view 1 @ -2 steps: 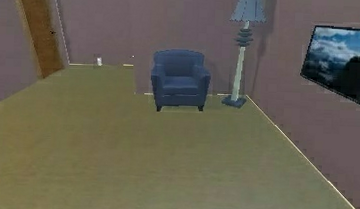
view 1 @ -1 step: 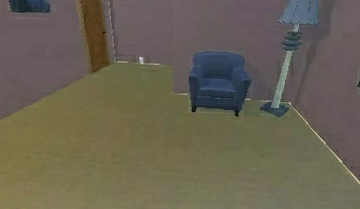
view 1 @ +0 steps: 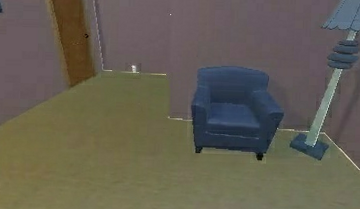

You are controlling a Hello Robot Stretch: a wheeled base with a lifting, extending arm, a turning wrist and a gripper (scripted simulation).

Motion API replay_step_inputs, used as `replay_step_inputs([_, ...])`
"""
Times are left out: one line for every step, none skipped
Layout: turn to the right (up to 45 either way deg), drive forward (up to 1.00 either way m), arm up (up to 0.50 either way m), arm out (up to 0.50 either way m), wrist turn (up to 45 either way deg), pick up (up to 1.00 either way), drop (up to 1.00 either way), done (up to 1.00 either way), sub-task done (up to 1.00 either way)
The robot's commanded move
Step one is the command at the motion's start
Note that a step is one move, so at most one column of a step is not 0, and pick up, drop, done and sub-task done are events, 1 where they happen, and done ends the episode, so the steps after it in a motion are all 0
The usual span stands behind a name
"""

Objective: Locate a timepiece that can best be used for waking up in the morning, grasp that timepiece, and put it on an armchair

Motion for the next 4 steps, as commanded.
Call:
replay_step_inputs([-3.0,0.00,0.00,0.00,0.0,0.00,0.00,0.00,0.00])
replay_step_inputs([0.0,1.00,0.00,0.00,0.0,0.00,0.00,0.00,0.00])
replay_step_inputs([0.0,0.75,0.00,0.00,0.0,0.00,0.00,0.00,0.00])
replay_step_inputs([0.0,0.35,0.00,0.00,0.0,0.00,0.00,0.00,0.00])
